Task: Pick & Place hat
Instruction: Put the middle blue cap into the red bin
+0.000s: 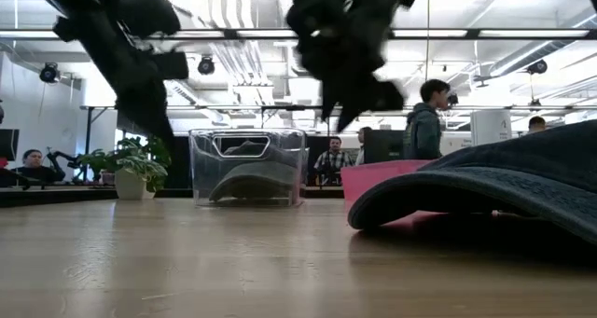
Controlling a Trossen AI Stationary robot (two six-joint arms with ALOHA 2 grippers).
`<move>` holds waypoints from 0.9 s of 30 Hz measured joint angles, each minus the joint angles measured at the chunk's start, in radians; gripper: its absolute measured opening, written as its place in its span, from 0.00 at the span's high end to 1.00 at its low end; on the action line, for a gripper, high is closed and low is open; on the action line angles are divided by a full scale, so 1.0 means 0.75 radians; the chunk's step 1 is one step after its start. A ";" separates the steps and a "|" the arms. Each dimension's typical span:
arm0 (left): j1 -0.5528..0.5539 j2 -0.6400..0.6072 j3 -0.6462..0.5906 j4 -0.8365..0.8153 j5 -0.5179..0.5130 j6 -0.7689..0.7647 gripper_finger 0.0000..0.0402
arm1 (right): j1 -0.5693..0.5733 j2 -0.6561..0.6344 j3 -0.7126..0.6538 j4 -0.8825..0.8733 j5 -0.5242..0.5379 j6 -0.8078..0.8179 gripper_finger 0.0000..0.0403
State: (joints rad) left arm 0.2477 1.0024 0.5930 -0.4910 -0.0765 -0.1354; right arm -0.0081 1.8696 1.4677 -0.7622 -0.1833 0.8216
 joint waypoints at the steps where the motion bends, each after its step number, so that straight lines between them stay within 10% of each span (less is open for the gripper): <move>1: -0.030 -0.034 -0.002 0.009 0.000 -0.007 0.81 | 0.029 -0.015 0.000 -0.060 0.000 0.025 0.69; 12: -0.676 -0.119 -0.009 0.356 -0.071 -0.089 0.81 | 0.479 -0.069 -0.021 -0.199 0.038 0.513 0.69; 18: -0.879 0.168 0.026 0.552 -0.159 -0.154 0.81 | 0.634 -0.068 -0.031 -0.306 0.111 0.584 0.69; 27: -0.971 0.810 0.415 0.773 -0.170 -0.811 0.81 | 0.832 -0.099 -0.131 -0.414 0.185 0.489 0.65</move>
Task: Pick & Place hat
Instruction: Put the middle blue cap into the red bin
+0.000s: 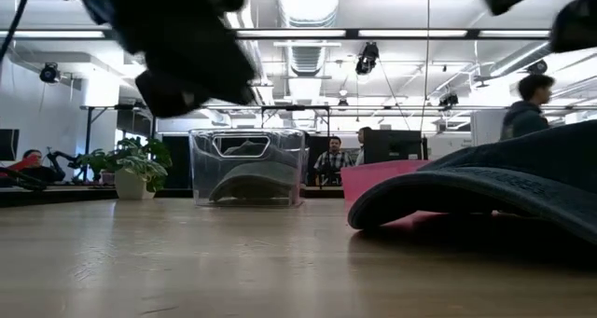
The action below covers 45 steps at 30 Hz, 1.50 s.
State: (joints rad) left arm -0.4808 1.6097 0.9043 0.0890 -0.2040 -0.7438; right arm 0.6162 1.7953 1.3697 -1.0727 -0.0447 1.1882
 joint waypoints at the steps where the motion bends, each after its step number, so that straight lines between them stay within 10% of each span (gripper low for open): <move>1: -0.005 0.059 0.051 -0.001 -0.028 -0.068 0.80 | 0.026 -0.013 -0.020 0.000 0.035 0.020 0.64; 11: -0.057 0.324 0.464 -0.025 -0.131 -0.370 0.80 | 0.188 -0.223 -0.218 0.051 0.359 0.468 0.47; 21: -0.045 0.340 0.665 -0.415 -0.183 0.792 0.80 | 0.294 -0.299 -0.351 0.312 0.378 0.571 0.45; 27: 0.076 0.344 0.612 -0.465 -0.173 1.065 0.80 | 0.296 -0.297 -0.375 0.393 0.336 0.832 0.46; 36: 0.254 0.350 0.449 -0.161 0.227 0.982 0.80 | 0.246 -0.235 -0.418 0.476 0.308 0.997 0.46; 45: 0.238 0.466 0.379 0.027 0.251 0.850 0.80 | 0.078 -0.150 -0.433 0.460 0.307 0.880 0.46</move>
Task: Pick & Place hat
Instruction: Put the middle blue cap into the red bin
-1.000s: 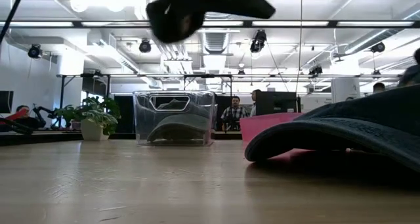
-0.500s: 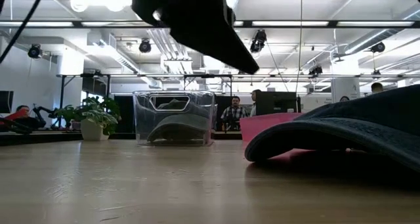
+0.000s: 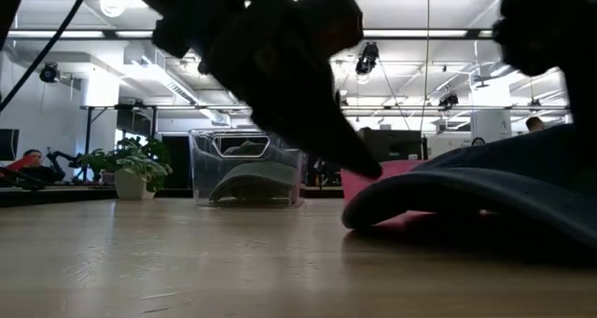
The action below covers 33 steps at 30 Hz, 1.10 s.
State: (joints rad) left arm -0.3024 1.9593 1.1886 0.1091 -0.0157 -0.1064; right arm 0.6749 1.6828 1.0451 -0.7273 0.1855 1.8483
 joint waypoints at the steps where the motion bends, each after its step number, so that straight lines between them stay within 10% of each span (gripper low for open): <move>1: -0.009 0.026 -0.001 0.016 0.001 -0.015 0.80 | -0.022 0.002 0.000 0.002 -0.001 -0.034 0.46; 13: -0.166 0.099 0.008 0.251 -0.010 -0.364 0.80 | -0.296 -0.005 0.031 0.110 0.105 -0.574 0.46; 18: -0.198 -0.011 0.026 0.192 -0.279 -0.205 0.81 | -0.299 -0.069 0.094 0.084 0.096 -0.727 0.46; 26: -0.186 -0.238 0.025 -0.151 -0.600 0.158 0.81 | -0.089 -0.112 0.075 0.183 -0.030 -0.215 0.46; 33: -0.108 -0.278 0.022 -0.510 -0.608 0.164 0.81 | 0.139 0.044 0.049 0.458 0.190 0.219 0.46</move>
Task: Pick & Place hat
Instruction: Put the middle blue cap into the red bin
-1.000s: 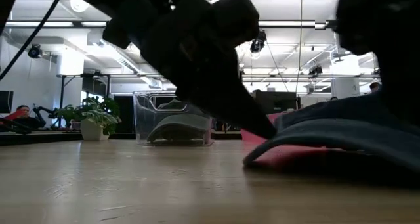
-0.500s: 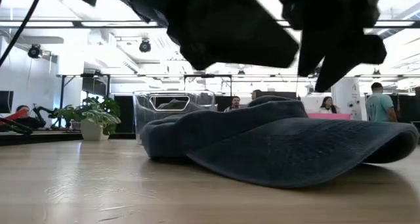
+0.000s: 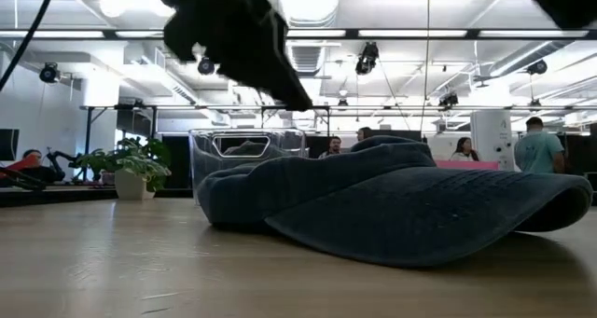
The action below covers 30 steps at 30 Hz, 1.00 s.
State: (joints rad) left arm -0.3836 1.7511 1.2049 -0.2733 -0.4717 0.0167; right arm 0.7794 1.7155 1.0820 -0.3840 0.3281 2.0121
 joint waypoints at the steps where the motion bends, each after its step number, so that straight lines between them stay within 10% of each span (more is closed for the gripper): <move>1: 0.012 0.012 0.000 -0.019 0.005 -0.001 0.81 | 0.019 0.025 -0.003 0.000 0.022 0.033 0.46; 17: 0.020 0.046 -0.086 -0.113 0.309 -0.403 0.81 | 0.004 0.295 0.000 0.173 0.502 0.310 0.46; 30: -0.012 0.058 -0.131 0.225 0.437 -0.478 0.81 | -0.155 0.297 -0.008 0.207 0.685 0.009 0.46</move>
State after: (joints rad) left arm -0.3927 1.7947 1.1065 -0.1044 -0.1440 -0.3416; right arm 0.6634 1.9385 1.0760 -0.2287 0.8421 2.0190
